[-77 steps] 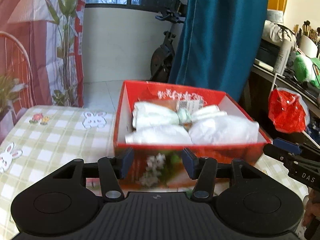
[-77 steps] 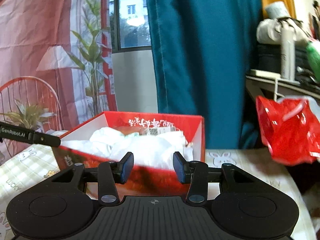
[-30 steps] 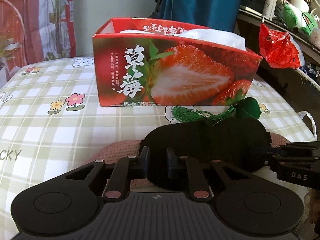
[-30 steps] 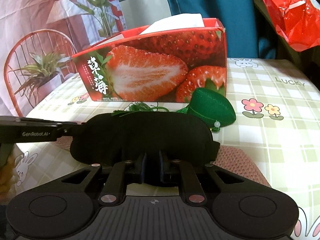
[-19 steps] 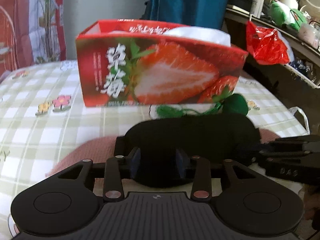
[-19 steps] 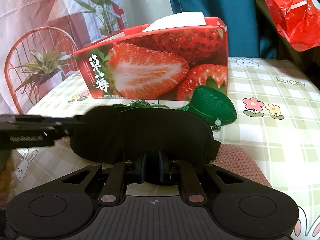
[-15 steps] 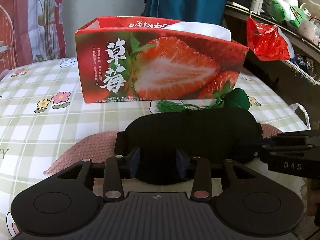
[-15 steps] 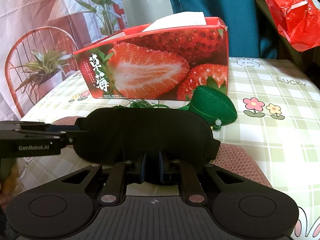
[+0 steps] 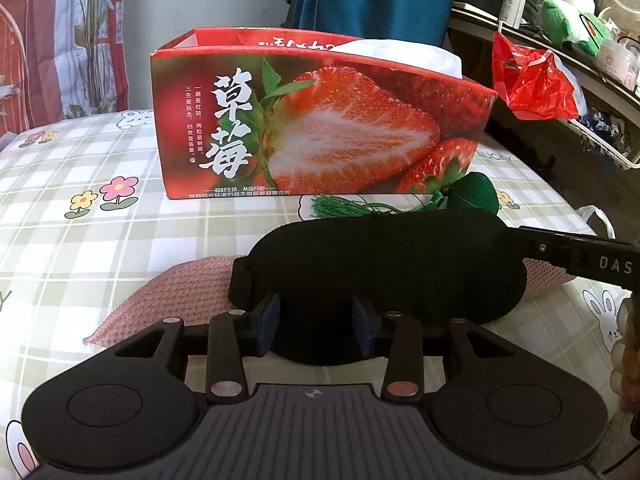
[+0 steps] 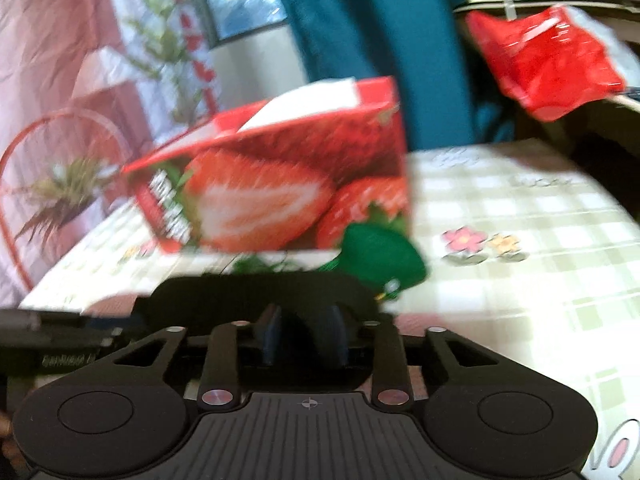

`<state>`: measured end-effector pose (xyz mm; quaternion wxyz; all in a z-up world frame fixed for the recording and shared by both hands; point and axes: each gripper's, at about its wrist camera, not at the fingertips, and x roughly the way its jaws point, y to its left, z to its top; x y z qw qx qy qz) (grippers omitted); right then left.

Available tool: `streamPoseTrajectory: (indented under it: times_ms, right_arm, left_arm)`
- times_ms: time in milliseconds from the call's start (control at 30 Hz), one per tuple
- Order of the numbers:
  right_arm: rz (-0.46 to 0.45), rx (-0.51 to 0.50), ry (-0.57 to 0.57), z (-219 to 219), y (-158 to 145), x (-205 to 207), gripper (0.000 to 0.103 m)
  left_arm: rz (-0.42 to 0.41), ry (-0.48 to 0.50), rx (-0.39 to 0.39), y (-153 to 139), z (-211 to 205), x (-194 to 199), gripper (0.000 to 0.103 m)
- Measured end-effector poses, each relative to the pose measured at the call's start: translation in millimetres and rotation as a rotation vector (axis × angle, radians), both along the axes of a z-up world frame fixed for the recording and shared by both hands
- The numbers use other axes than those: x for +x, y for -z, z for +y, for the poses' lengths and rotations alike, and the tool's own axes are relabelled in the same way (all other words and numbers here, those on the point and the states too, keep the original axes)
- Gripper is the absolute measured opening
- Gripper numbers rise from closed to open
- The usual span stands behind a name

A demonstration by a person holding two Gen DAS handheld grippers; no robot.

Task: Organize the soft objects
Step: 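Close both tools on the black eye mask and hold it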

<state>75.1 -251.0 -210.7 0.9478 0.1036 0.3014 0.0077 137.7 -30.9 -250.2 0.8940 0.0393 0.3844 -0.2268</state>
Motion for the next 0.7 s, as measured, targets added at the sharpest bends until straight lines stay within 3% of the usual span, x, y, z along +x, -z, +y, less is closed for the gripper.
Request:
streamPoseTrajectory:
  times_ms: [200, 300, 700]
  right_arm:
    - [0.024, 0.02, 0.06, -13, 12, 1, 0.034]
    - [0.021, 0.005, 0.08, -13, 15, 0, 0.043]
    - [0.057, 0.049, 0.069, -15, 24, -1, 0.052]
  left_arm:
    - [0.0, 0.001, -0.001, 0, 0, 0, 0.042]
    - [0.001, 0.001, -0.001, 0, 0, 0, 0.042]
    - [0.001, 0.001, -0.002, 0, 0, 0, 0.042]
